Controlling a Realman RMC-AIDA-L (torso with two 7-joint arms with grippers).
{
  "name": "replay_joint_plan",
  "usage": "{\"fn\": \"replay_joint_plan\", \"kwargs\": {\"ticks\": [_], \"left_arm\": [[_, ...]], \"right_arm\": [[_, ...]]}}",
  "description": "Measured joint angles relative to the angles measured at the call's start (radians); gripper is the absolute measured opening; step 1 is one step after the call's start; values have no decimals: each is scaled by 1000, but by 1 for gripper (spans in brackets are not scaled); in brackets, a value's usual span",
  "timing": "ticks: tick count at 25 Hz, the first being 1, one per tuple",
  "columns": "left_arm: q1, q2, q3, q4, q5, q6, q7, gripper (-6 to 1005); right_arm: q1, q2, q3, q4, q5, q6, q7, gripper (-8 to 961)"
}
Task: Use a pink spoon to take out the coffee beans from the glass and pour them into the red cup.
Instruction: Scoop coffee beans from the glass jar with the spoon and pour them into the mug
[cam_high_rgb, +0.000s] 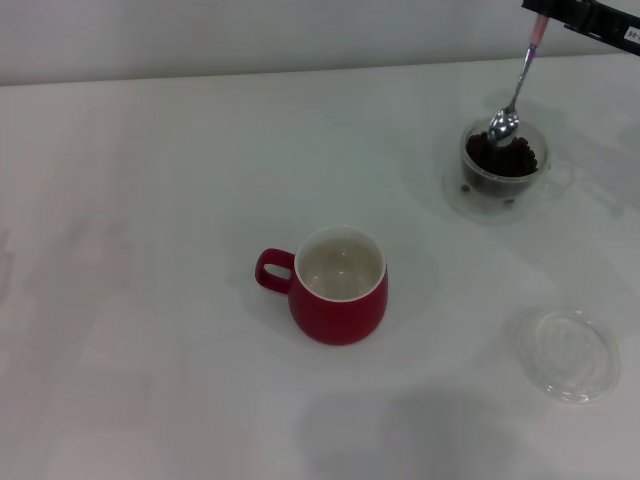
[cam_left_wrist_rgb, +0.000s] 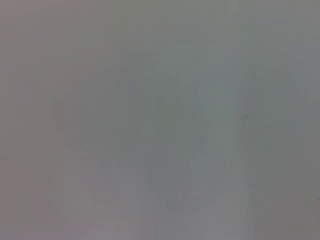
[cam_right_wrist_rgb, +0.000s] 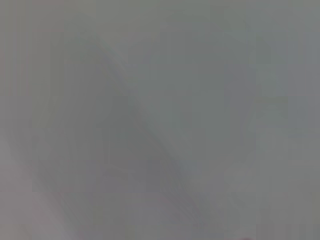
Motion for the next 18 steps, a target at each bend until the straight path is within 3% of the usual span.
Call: {"fn": "replay_joint_plan", "kwargs": {"ticks": [10, 18], "left_arm": [[1, 0, 0, 0, 0, 5, 0, 470], [-4, 2, 1, 0, 0, 6, 0, 471]], "right_arm": [[-2, 35, -18, 0, 2, -107, -102, 139], [1, 43, -15, -7, 10, -135, -169, 140]]}}
